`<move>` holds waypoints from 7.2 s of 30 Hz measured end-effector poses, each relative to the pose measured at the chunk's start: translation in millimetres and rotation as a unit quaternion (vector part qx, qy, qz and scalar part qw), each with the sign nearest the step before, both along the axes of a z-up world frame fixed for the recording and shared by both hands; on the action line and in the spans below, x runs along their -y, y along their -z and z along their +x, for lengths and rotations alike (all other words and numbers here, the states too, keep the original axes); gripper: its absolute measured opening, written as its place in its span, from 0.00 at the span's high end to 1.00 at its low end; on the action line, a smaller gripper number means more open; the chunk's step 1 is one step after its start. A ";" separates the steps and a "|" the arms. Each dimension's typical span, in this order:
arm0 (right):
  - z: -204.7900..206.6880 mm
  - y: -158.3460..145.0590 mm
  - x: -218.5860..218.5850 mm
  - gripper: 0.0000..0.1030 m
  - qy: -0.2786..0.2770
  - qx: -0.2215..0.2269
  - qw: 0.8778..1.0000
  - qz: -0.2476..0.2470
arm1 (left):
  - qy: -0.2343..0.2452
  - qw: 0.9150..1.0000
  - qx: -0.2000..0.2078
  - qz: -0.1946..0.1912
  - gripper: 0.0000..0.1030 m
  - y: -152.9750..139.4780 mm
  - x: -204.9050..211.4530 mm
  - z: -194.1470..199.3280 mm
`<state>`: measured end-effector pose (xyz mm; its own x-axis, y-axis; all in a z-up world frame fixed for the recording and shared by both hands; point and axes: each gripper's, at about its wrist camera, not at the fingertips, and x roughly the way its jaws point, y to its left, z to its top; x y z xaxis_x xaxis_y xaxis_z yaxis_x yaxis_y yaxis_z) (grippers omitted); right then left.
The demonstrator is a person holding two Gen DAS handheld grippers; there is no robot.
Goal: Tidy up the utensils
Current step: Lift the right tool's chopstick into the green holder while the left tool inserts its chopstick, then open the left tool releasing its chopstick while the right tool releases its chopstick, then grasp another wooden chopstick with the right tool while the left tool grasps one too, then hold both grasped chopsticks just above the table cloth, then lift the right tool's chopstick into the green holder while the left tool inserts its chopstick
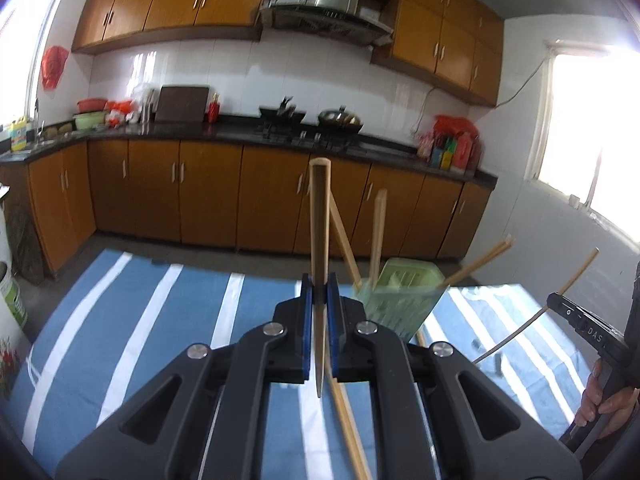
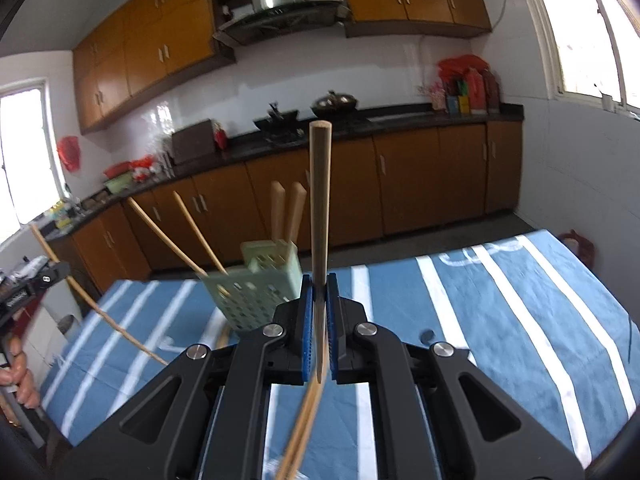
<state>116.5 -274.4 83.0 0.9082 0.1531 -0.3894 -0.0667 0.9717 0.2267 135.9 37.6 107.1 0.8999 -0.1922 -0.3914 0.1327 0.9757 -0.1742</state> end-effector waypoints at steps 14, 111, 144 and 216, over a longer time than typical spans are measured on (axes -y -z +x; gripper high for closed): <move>26.0 -68.0 -34.3 0.93 -0.028 0.124 0.992 0.003 | 0.002 0.992 0.106 -0.069 0.92 -77.7 46.1 33.6; 50.8 177.9 -11.9 0.93 0.052 -0.233 0.968 -0.072 | 0.008 0.966 -0.253 0.049 0.89 205.5 56.8 48.2; 67.9 177.7 -11.4 0.92 0.053 -0.222 0.969 -0.094 | -0.050 0.970 -0.234 0.031 0.90 203.4 -9.8 68.0; 9.6 43.6 8.8 0.93 0.049 -0.029 0.997 -0.047 | -0.024 0.998 -0.059 0.028 0.93 48.9 -4.1 8.7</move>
<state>126.1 -283.2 39.4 0.8922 0.0247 -0.4509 0.0404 0.9902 0.1340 144.6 41.7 58.2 0.8551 -0.1246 -0.5033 0.0675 0.9892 -0.1303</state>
